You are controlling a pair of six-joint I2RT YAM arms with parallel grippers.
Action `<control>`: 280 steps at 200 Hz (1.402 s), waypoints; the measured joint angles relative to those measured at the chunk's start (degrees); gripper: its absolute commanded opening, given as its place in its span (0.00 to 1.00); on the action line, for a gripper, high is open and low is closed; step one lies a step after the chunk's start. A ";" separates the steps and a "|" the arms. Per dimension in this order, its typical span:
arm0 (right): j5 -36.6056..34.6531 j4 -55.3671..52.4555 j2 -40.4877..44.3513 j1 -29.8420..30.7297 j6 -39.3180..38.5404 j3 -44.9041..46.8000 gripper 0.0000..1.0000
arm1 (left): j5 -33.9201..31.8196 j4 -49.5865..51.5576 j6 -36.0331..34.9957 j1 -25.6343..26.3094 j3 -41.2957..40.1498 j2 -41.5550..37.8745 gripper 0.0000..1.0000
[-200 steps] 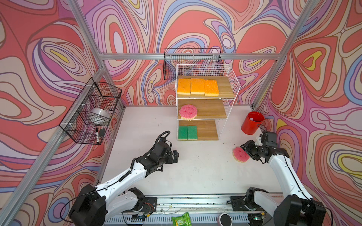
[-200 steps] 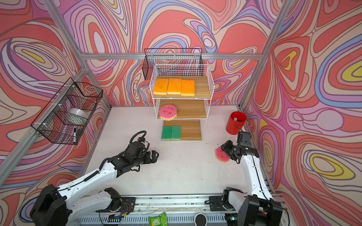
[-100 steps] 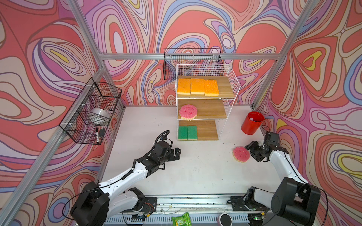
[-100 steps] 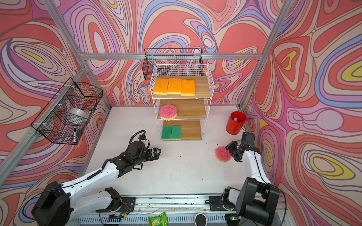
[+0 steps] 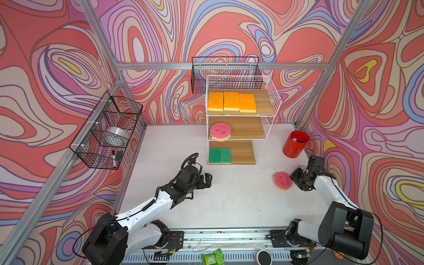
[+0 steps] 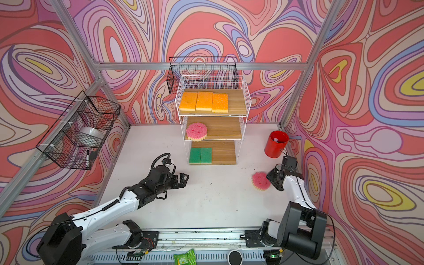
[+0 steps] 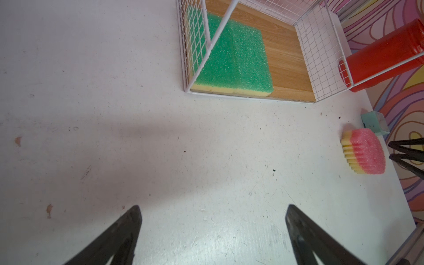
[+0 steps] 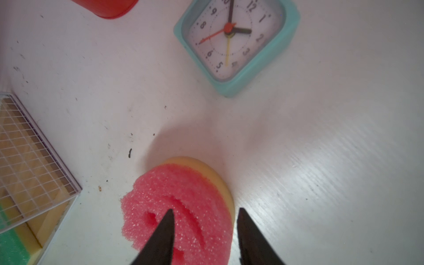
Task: Arrange cleaning sponges on a shelf
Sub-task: Pick up the cleaning sponge at the middle-right of the table.
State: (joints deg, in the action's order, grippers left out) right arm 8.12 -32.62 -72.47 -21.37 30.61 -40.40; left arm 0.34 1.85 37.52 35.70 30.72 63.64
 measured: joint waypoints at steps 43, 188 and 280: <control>0.39 0.96 -1.70 0.00 -0.15 0.02 0.39 | 0.02 -0.04 0.00 0.00 0.02 -0.04 0.99; 6.23 4.00 -5.33 0.00 -1.90 0.66 0.37 | 0.04 -0.44 0.04 0.00 0.00 0.00 0.99; 10.19 3.63 -5.53 2.32 -2.45 1.09 0.41 | 1.14 -2.25 0.52 0.00 -2.49 0.02 0.99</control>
State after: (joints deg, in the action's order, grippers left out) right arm 18.31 -28.99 -78.00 -19.05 28.16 -39.31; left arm 1.48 -0.40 38.04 35.70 28.23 63.66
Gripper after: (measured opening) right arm 0.411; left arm 0.990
